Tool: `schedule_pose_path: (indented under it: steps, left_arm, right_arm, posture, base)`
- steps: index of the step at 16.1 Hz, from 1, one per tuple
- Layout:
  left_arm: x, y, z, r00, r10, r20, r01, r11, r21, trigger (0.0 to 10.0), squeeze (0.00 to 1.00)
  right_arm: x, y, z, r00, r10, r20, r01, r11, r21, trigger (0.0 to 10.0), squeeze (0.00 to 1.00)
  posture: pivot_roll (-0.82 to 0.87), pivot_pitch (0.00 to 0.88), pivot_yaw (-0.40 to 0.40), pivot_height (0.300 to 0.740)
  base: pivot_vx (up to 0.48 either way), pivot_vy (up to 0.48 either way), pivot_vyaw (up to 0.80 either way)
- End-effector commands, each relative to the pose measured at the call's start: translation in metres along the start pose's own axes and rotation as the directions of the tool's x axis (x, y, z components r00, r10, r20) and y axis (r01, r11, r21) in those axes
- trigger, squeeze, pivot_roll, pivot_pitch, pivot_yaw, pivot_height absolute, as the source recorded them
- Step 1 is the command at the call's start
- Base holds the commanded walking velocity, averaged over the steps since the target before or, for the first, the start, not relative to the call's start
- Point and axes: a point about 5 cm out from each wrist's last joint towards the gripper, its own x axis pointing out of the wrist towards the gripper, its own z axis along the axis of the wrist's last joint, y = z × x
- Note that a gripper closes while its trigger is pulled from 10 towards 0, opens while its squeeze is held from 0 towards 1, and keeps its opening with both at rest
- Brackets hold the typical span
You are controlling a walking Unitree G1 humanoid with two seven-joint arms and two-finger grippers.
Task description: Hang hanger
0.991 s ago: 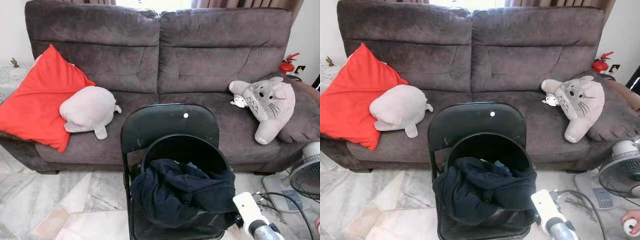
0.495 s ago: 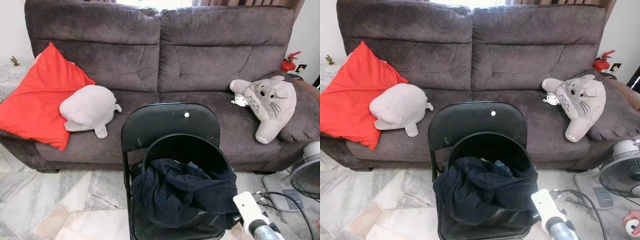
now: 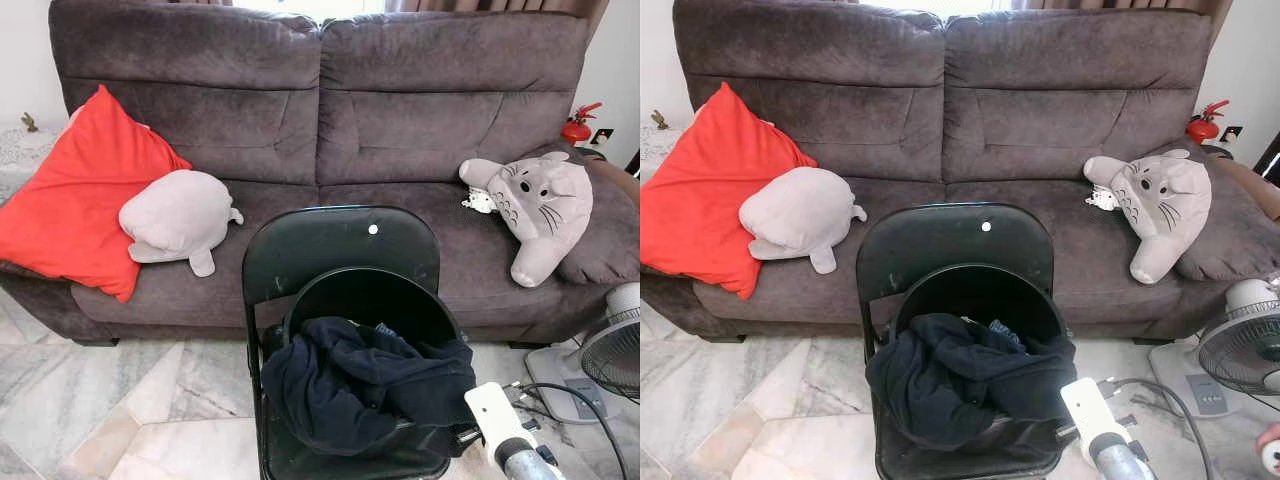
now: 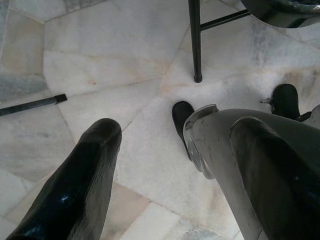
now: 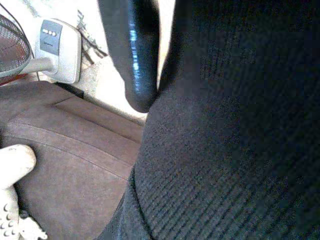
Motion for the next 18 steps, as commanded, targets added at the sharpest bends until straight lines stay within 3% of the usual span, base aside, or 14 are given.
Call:
schedule_pose_path:
  steps: [1,3,4,6,7,8,9,12,15,18]
  left_arm:
    - [-0.002,0.001,-0.008,1.0,0.004,-0.028,-0.003,1.0,0.004,10.0,0.0]
    - [-0.003,0.001,-0.009,0.999,0.006,-0.031,-0.006,1.0,0.002,10.0,0.0]
    - [-0.003,0.003,-0.01,0.999,0.008,-0.035,-0.008,1.0,0.0,10.0,0.0]
    - [-0.004,0.006,-0.011,0.999,0.01,-0.04,-0.01,1.0,0.001,10.0,0.0]
    - [-0.004,0.007,-0.011,0.999,0.008,-0.042,-0.007,1.0,0.005,10.0,0.0]
    - [-0.004,0.007,-0.01,0.999,0.007,-0.043,-0.006,1.0,0.006,10.0,0.0]
    - [-0.003,0.006,-0.01,0.999,0.001,-0.043,0.0,1.0,0.009,10.0,0.0]
    - [-0.001,-0.001,-0.006,0.999,-0.012,-0.041,0.012,1.0,0.015,10.0,0.0]
    - [-0.001,-0.003,-0.006,0.999,-0.012,-0.041,0.012,1.0,0.016,10.0,0.0]
    - [-0.001,-0.002,-0.008,0.999,-0.007,-0.045,0.007,1.0,0.012,10.0,0.0]
  right_arm:
    - [-0.002,0.0,-0.001,1.0,-0.017,0.011,0.017,1.0,0.008,0.0,0.0]
    - [-0.003,-0.006,0.001,0.997,-0.077,0.024,0.076,0.996,0.039,0.0,0.0]
    - [-0.005,-0.014,0.005,0.983,-0.175,0.051,0.169,0.98,0.101,0.0,0.0]
    - [-0.015,-0.024,0.016,0.932,-0.344,0.11,0.308,0.916,0.257,0.0,0.0]
    - [-0.029,-0.024,0.029,0.889,-0.432,0.153,0.358,0.863,0.357,0.0,0.0]
    - [-0.033,-0.022,0.032,0.88,-0.447,0.16,0.364,0.851,0.38,0.0,0.0]
    - [-0.045,-0.013,0.05,0.868,-0.452,0.205,0.334,0.838,0.431,0.0,0.0]
    - [-0.047,-0.01,0.088,0.865,-0.399,0.303,0.239,0.86,0.45,0.0,0.0]
    - [-0.041,-0.021,0.13,0.845,-0.354,0.402,0.175,0.892,0.417,0.0,0.0]
    - [-0.036,-0.018,0.136,0.865,-0.306,0.397,0.145,0.911,0.386,0.0,0.0]
  posture:
    - [0.0,0.071,0.005,0.74]
    - [0.0,0.065,-0.001,0.74]
    - [0.0,0.061,-0.004,0.74]
    - [-0.02,0.06,-0.005,0.74]
    - [-0.02,0.06,-0.005,0.74]
    - [-0.03,0.058,-0.005,0.74]
    - [-0.04,0.057,-0.003,0.74]
    - [-0.05,0.047,-0.003,0.74]
    - [-0.04,0.032,-0.006,0.74]
    - [-0.03,0.025,-0.01,0.74]
  base:
    - [0.0,0.0,0.0]
    - [0.0,0.0,0.0]
    - [0.0,0.0,0.0]
    - [0.0,0.0,0.0]
    - [0.0,0.0,0.0]
    - [0.0,0.0,0.0]
    - [0.0,0.0,0.0]
    - [0.0,0.0,0.0]
    - [0.0,0.0,0.0]
    - [0.0,0.0,0.0]
